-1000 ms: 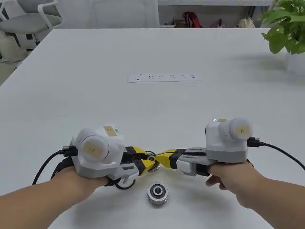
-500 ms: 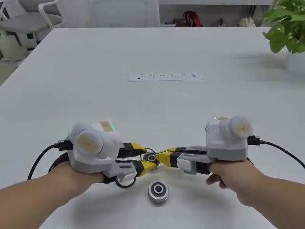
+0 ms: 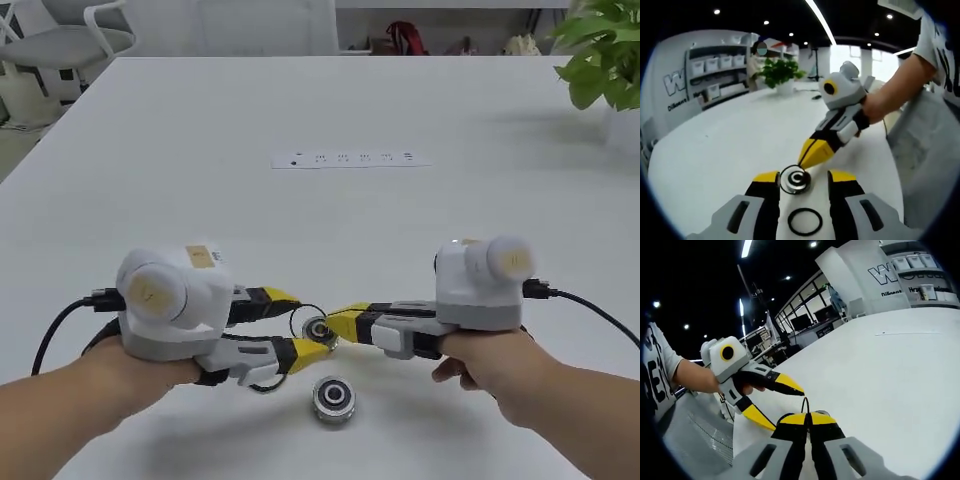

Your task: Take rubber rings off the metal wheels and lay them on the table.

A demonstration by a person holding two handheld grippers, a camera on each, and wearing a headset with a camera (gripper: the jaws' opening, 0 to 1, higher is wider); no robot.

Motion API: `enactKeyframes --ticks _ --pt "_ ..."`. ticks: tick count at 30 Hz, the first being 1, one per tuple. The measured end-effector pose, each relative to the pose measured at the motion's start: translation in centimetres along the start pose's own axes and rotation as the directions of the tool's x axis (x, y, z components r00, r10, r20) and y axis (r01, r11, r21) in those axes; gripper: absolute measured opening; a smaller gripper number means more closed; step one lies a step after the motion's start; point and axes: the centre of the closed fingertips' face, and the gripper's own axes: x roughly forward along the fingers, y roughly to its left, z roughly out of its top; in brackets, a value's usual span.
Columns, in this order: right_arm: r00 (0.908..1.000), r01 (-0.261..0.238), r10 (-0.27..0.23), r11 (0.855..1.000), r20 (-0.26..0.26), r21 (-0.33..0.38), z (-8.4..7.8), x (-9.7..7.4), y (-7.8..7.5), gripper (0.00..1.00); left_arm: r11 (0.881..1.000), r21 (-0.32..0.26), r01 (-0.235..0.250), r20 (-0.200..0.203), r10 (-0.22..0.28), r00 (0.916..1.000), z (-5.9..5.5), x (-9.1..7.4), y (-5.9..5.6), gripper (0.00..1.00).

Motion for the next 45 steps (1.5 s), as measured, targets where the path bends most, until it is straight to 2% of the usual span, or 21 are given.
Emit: enactKeyframes --ticks 7,17,23,32,38,45 --pt "0.9998 -0.019 0.019 1.0 0.007 0.007 0.3 0.1 0.7 0.0 1.0 0.007 -0.004 0.013 0.004 0.9999 0.4 -1.2 0.1 0.43" --pt "0.999 -0.042 0.042 0.999 0.016 0.024 0.7 0.2 1.6 0.0 1.0 0.027 -0.001 0.019 0.001 0.9998 0.5 -2.8 -0.6 0.48" --pt "0.9982 -0.058 0.057 0.998 0.015 0.034 0.7 0.4 2.2 0.0 1.0 0.024 -0.018 0.041 0.017 0.999 1.0 -3.7 -0.5 0.55" --pt "0.996 -0.089 0.089 0.995 -0.008 0.044 0.0 1.0 3.4 0.0 0.999 0.029 -0.038 0.034 0.037 0.9988 0.2 -5.1 -0.5 0.6" --pt "0.9945 -0.101 0.102 0.994 -0.022 0.052 -0.4 1.5 3.9 0.0 0.999 0.036 -0.027 0.026 0.026 0.9993 -0.3 -5.6 -1.2 0.63" --pt "0.9919 -0.115 0.118 0.991 -0.047 0.065 -1.1 2.1 4.5 0.0 0.999 0.015 -0.046 0.037 0.045 0.9983 -0.6 -6.3 -0.8 0.65"
